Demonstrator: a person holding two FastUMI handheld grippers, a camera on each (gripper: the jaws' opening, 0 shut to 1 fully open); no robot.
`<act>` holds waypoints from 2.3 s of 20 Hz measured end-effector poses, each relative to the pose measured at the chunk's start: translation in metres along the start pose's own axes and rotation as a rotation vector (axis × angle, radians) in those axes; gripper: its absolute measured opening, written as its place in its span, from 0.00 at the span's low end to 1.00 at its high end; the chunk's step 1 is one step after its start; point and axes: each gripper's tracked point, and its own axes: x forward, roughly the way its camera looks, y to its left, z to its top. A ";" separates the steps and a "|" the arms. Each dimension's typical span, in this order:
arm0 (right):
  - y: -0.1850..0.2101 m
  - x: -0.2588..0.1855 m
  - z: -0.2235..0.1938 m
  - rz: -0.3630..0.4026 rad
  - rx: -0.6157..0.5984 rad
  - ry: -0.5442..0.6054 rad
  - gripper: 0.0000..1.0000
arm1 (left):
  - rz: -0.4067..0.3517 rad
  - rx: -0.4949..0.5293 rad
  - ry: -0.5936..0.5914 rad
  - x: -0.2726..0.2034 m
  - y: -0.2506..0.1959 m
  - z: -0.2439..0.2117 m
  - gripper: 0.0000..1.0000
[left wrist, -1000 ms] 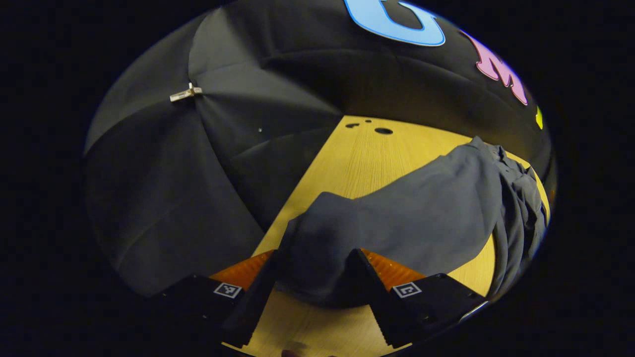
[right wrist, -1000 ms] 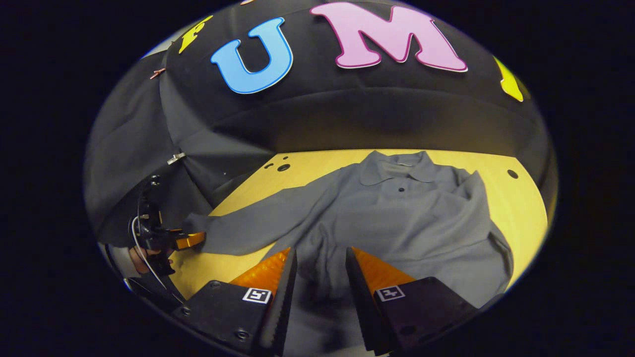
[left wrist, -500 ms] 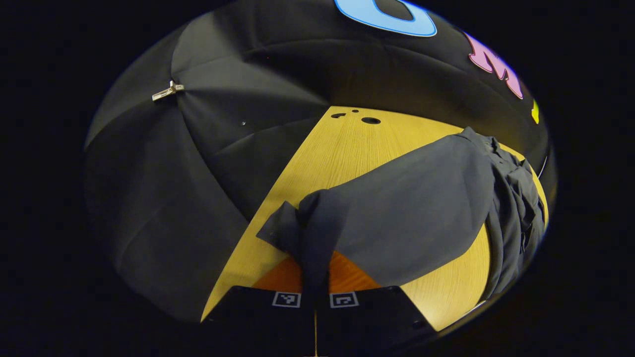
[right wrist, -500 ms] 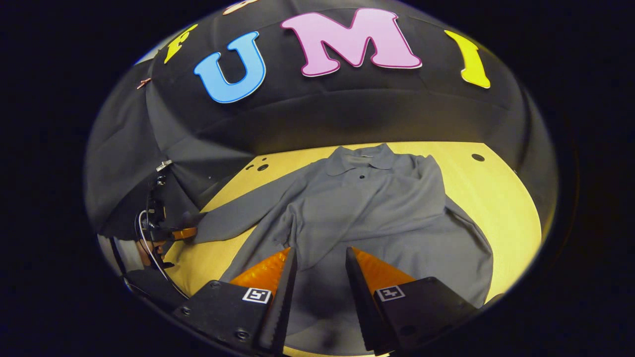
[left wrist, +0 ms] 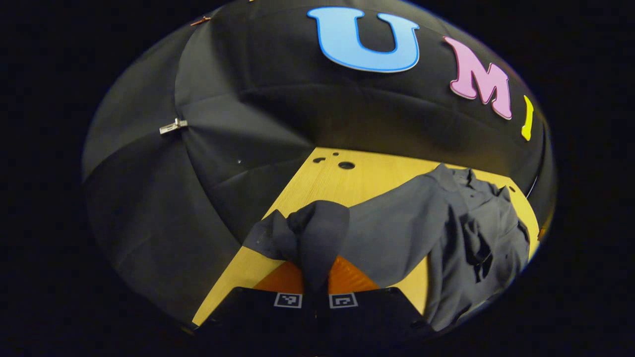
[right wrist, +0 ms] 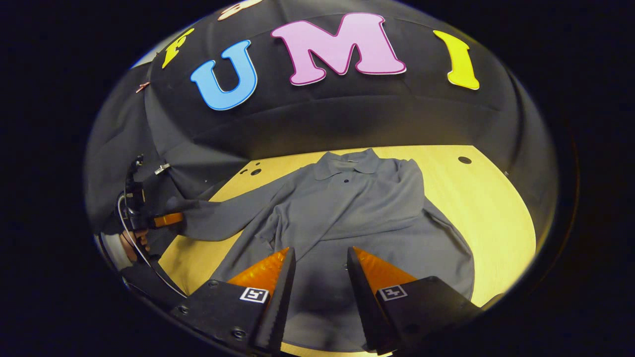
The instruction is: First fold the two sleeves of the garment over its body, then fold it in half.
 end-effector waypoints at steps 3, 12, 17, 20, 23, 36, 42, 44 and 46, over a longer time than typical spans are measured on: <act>-0.020 -0.009 0.004 -0.014 0.015 -0.014 0.69 | -0.046 0.003 -0.056 -0.018 -0.042 0.030 0.06; -0.084 -0.032 0.006 -0.084 0.046 -0.020 0.89 | -0.233 0.011 -0.128 -0.050 -0.190 0.077 0.06; -0.111 -0.038 0.007 -0.113 0.056 -0.017 0.84 | -0.310 0.059 -0.120 -0.059 -0.262 0.073 0.06; -0.129 -0.041 0.008 -0.128 0.069 -0.015 0.93 | -0.359 0.096 -0.109 -0.066 -0.306 0.065 0.06; -0.149 -0.042 0.007 -0.144 0.084 -0.009 0.93 | -0.402 0.114 -0.107 -0.068 -0.347 0.060 0.05; -0.234 -0.036 -0.005 -0.168 0.104 0.054 0.93 | -0.488 0.232 -0.006 -0.042 -0.488 -0.021 0.06; -0.261 -0.035 -0.013 -0.165 0.109 0.084 0.93 | -0.503 0.270 0.073 -0.024 -0.527 -0.074 0.06; -0.266 -0.035 -0.017 -0.163 0.109 0.092 0.93 | -0.529 0.270 0.119 -0.022 -0.536 -0.093 0.08; -0.267 -0.035 -0.019 -0.160 0.114 0.100 0.93 | -0.534 0.275 0.156 -0.018 -0.542 -0.109 0.14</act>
